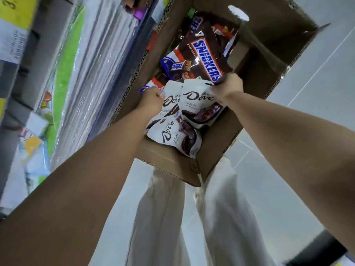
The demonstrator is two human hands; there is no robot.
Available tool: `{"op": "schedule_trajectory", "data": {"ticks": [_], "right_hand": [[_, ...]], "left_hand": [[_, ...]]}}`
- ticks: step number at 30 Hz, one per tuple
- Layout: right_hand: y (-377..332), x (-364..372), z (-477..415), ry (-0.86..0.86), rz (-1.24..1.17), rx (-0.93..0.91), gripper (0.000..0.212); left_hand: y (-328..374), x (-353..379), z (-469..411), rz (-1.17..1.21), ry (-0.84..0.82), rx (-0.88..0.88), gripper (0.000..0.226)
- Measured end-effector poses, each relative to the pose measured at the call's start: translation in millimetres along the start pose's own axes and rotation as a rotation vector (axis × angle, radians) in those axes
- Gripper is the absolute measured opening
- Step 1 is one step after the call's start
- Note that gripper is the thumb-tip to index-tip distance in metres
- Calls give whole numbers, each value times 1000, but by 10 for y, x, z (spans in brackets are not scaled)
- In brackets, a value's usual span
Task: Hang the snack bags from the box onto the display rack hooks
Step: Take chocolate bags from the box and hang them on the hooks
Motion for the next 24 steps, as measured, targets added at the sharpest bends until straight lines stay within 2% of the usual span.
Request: {"op": "schedule_trajectory", "data": {"ticks": [2, 7, 9, 13, 17, 22, 24], "right_hand": [[46, -148, 221, -1, -62, 11, 36], [-180, -666, 938, 78, -23, -66, 29], [-329, -868, 1248, 81, -75, -75, 26], [-795, -1295, 2025, 59, -196, -170, 15], [-1126, -1605, 2904, -61, -263, -282, 21], [-1199, -2074, 4068, -191, -275, -471, 57], [-1193, -2273, 4540, -193, -213, -596, 43]], "left_hand": [[70, -183, 234, 3, 24, 1, 35], [303, -766, 895, 70, 112, -25, 29], [411, -1027, 1174, 163, 157, -29, 17], [732, -1574, 1772, 351, 240, 8, 16], [1085, -2011, 2323, 405, 272, 59, 14], [1577, -2436, 3231, 596, 391, 97, 22], [1640, -2569, 3669, 636, 453, 102, 16]]}}
Point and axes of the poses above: each hand's wrist, its own z-axis away from the middle knuckle, its own x-axis out of the palm, y = z × x, the point moved 10 cm from there along -z, towards the middle knuckle, and after that the axes turned 13 degrees about x, right-handed, at the moved point
